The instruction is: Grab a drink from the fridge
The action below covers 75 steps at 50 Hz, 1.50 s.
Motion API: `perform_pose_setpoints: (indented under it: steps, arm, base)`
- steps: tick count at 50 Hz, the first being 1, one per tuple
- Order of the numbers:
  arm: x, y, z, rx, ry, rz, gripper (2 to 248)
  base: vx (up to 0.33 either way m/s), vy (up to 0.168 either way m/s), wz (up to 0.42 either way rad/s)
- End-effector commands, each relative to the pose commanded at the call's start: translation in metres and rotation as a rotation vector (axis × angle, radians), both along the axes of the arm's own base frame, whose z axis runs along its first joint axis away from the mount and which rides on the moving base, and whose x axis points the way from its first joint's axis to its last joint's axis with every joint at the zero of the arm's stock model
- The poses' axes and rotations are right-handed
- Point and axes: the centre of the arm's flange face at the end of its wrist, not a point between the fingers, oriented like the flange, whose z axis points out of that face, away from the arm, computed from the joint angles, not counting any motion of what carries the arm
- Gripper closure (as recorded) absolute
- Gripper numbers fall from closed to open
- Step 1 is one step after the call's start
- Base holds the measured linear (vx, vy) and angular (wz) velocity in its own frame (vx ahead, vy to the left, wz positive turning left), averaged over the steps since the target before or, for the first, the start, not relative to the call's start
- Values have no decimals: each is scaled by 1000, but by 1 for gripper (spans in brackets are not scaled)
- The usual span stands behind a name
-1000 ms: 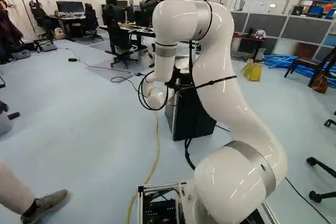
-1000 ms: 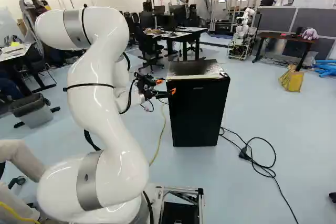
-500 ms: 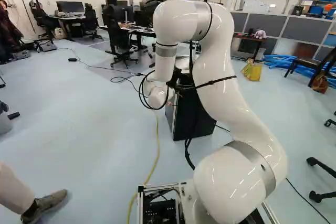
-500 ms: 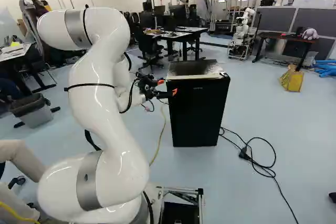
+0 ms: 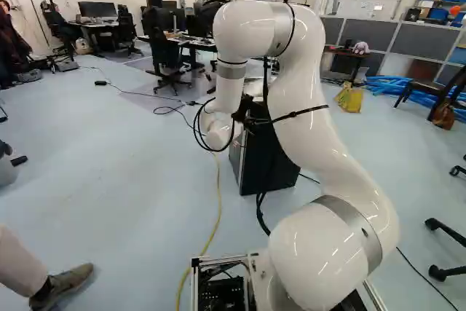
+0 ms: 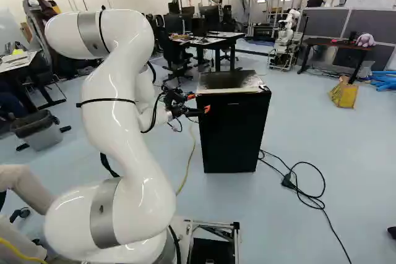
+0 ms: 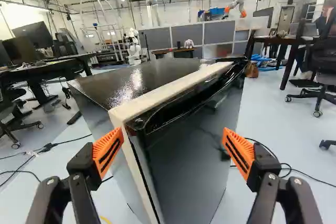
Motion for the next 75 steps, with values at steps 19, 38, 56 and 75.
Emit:
perform_pose_setpoints:
  steps: [19,38,56,75]
  arm:
    - [-1,-1,0,2,1,-20,3]
    - [-2,-3,0,4,1,-39,3]
    - [-4,-4,-1,7,2,-58,3]
    - [-5,-5,-1,9,3,-78,3]
  base:
    - [0,0,0]
    - [0,0,0]
    - [0,0,0]
    - [0,0,0]
